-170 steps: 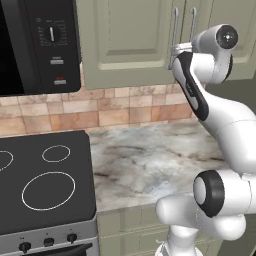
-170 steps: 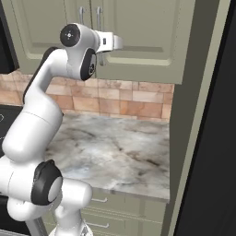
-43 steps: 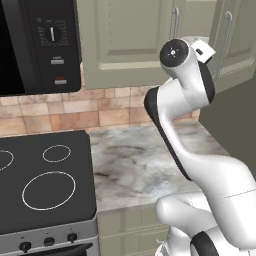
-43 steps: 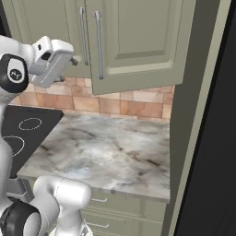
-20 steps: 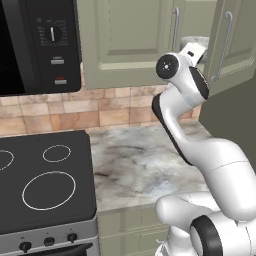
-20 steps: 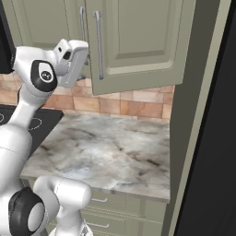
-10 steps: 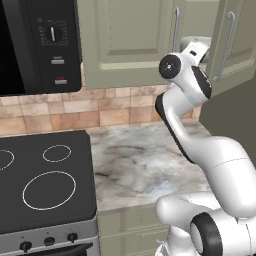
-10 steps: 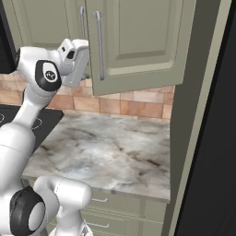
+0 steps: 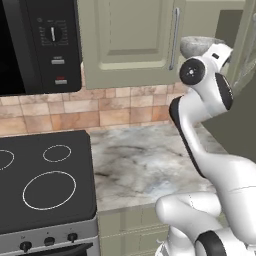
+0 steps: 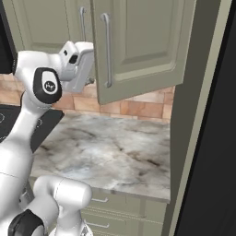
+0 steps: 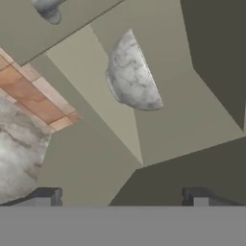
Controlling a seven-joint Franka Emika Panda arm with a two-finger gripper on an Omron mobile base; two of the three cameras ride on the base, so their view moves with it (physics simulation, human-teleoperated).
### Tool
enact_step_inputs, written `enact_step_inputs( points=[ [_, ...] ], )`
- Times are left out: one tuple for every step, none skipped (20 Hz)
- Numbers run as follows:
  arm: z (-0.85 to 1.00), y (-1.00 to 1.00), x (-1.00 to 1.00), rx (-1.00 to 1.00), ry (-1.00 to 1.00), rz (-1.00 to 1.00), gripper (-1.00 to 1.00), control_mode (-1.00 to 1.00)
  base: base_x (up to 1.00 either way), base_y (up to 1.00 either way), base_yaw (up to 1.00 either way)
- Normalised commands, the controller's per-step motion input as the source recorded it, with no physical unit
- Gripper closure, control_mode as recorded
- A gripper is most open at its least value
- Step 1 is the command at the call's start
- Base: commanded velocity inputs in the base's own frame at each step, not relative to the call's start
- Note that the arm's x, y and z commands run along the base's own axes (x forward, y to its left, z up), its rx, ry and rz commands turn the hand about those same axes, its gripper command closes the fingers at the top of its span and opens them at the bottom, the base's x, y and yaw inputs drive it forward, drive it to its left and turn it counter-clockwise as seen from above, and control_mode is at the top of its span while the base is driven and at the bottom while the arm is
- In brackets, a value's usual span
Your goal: Move the bowls from the cabinet to the plates on the dining table.
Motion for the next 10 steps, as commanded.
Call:
enact_step_inputs(
  points=[
    [0.09,-0.47,-0.64,0.00,-0.03,0.00,-1.00,-1.00,0.00,0.00,0.00],
    [0.09,-0.51,-0.56,0.00,-0.02,0.00,-1.00,-1.00,0.00,0.00,0.00],
    [0.06,-0.59,-0.39,0.00,-0.01,0.00,-1.00,-1.00,0.00,0.00,0.00],
    [0.02,-0.64,-0.29,0.00,-0.01,0.00,-1.00,-1.00,0.00,0.00,0.00],
    [0.00,-0.70,-0.16,0.00,0.00,0.00,-1.00,-1.00,0.00,0.00,0.00],
    [0.00,-0.76,-0.06,0.00,-0.01,0.00,-1.00,-1.00,0.00,0.00,0.00],
    [0.00,-0.79,0.00,0.00,-0.01,0.00,-1.00,-1.00,0.00,0.00,0.00],
    [0.00,-0.85,0.00,0.00,-0.01,0.00,-1.00,-1.00,0.00,0.00,0.00],
    [0.00,-0.86,0.00,0.00,-0.01,0.00,-1.00,-1.00,0.00,0.00,0.00],
    [0.00,-0.87,0.00,0.00,-0.01,0.00,-1.00,-1.00,0.00,0.00,0.00]
  ],
)
